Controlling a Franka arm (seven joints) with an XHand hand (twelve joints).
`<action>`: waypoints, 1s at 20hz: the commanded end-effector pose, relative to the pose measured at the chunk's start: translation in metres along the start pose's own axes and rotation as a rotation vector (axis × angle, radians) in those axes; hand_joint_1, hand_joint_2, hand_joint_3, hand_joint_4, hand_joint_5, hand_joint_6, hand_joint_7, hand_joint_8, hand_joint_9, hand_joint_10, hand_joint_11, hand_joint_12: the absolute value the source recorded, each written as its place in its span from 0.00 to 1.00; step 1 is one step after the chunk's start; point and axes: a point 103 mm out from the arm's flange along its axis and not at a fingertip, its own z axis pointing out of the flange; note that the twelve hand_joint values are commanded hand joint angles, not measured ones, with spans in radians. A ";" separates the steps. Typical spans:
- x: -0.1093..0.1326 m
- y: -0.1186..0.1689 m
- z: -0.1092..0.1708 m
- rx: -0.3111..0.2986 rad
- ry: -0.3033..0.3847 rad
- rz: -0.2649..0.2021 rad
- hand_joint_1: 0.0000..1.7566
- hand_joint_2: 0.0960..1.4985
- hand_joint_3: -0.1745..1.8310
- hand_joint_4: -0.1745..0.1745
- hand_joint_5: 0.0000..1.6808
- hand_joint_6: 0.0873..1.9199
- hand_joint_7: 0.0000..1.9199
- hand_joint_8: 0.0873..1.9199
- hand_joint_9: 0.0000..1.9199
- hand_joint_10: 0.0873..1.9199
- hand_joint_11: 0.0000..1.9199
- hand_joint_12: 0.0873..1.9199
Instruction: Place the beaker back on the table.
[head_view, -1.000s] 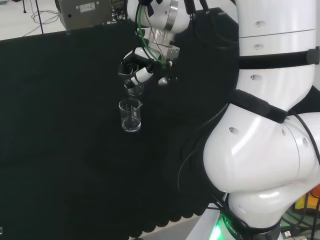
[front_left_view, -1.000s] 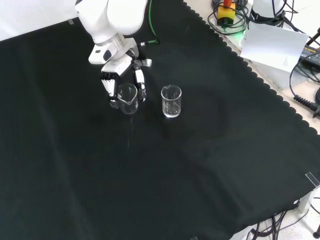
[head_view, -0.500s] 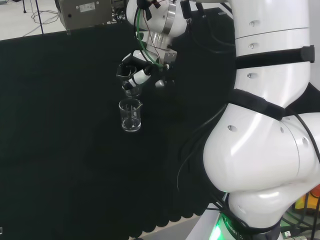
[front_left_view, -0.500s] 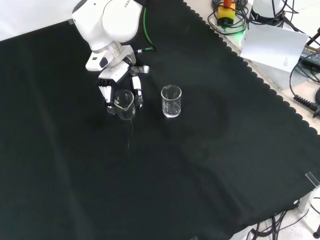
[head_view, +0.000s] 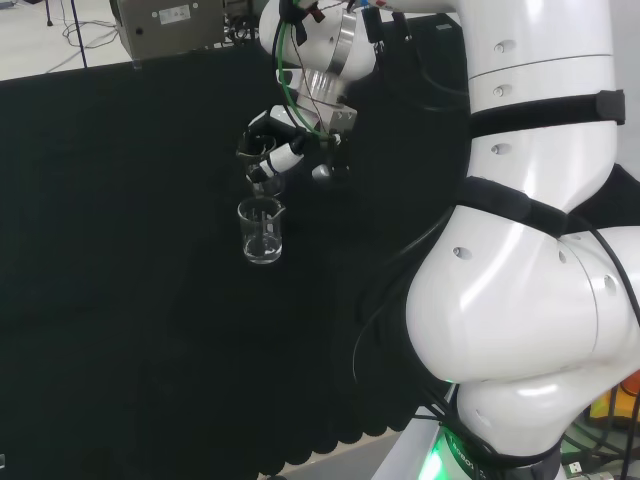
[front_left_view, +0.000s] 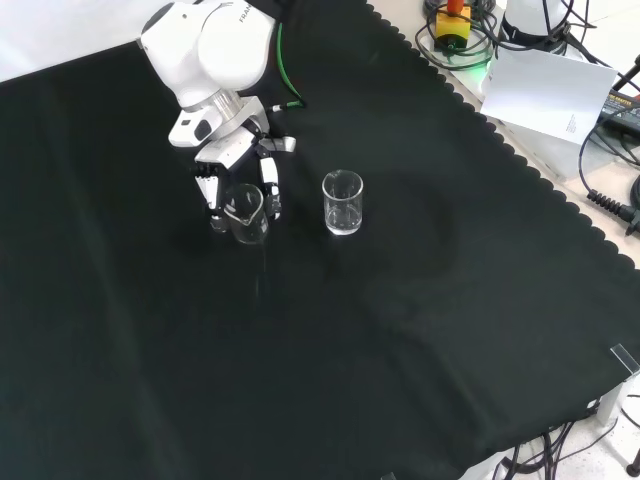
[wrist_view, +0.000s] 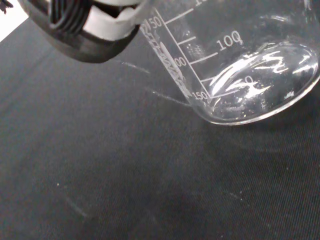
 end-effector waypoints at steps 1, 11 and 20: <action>-0.004 -0.003 0.003 0.016 -0.003 0.003 0.78 0.68 0.00 0.31 0.71 0.32 0.68 0.27 0.79 0.00 0.70 0.33; -0.011 -0.016 0.004 0.072 -0.052 0.026 0.67 0.62 0.00 0.59 0.50 0.37 0.44 0.27 0.62 0.00 0.36 0.58; -0.012 -0.025 -0.006 0.099 -0.075 0.046 0.61 0.58 0.00 0.39 0.26 0.34 0.25 0.33 0.46 0.00 0.16 0.69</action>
